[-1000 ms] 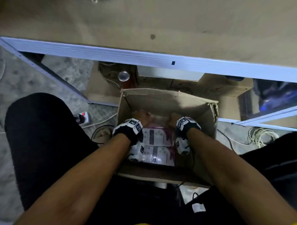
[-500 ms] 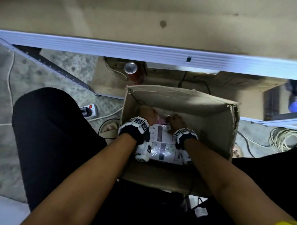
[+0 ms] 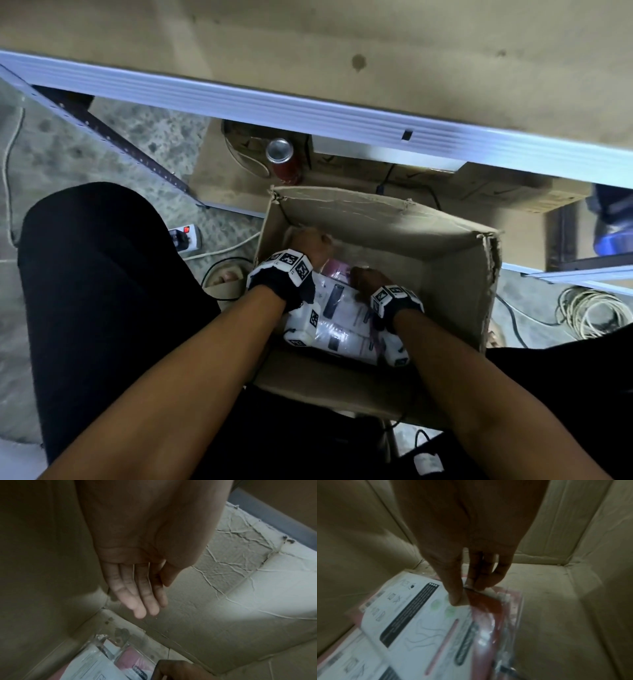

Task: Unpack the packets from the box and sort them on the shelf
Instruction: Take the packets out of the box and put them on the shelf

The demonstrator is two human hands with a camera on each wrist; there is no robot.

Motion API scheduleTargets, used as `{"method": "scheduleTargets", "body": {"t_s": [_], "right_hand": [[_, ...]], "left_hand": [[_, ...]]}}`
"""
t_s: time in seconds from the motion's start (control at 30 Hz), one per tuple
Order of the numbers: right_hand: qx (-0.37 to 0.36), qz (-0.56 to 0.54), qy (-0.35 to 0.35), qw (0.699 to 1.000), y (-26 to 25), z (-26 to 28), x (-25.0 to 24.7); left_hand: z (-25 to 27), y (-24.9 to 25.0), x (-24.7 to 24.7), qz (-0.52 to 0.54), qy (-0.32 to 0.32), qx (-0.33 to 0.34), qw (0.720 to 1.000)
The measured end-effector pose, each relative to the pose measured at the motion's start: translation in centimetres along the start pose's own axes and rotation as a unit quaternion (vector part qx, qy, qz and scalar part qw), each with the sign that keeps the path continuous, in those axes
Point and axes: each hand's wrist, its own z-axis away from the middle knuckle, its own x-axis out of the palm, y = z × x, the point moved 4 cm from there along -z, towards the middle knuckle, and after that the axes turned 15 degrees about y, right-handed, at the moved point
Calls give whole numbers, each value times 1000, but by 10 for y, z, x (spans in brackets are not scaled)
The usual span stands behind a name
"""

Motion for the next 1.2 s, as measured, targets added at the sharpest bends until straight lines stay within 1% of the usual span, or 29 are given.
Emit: {"method": "scheduleTargets", "body": {"t_s": [0.07,0.13,0.27,0.33,0.43,0.57,0.73,0.83,0.9,0.97,1.03,1.07,1.2], "right_hand": [[3,-5,-7,1000,-1,6,4],[-10,40,-29,999,-8,16,5],[-7,41,-64,997,-13,29,16],[5,37,-70,997,-14,31,20],[-8,72,-72,995,-21,34,24],[5,64,-77,995,-24,37,27],[0,35,-60,998,-22,41,23],[19,0,-71,997,-16,43,23],[26,-23,-76,996,-13,44,24],[39,-34,-88,995,-11,46,23],[45,-13,-92,995,-8,46,23],[43,-1,-90,995,-5,46,23],[32,43,-90,995,14,57,21]], "left_hand": [[3,2,-2,8,-3,2,1000],[7,5,-6,14,0,4,1000],[11,6,-8,13,-4,14,1000],[12,4,-7,31,-1,8,999],[15,1,-8,78,16,-7,997],[16,1,-10,75,20,-11,997],[17,2,-8,10,21,5,1000],[15,4,-3,-59,27,16,998],[12,4,5,-85,27,11,996],[9,5,18,-111,5,7,994],[6,3,33,-139,-37,5,990],[6,1,37,-153,-44,8,987],[0,-26,54,-225,-100,-14,969]]}}
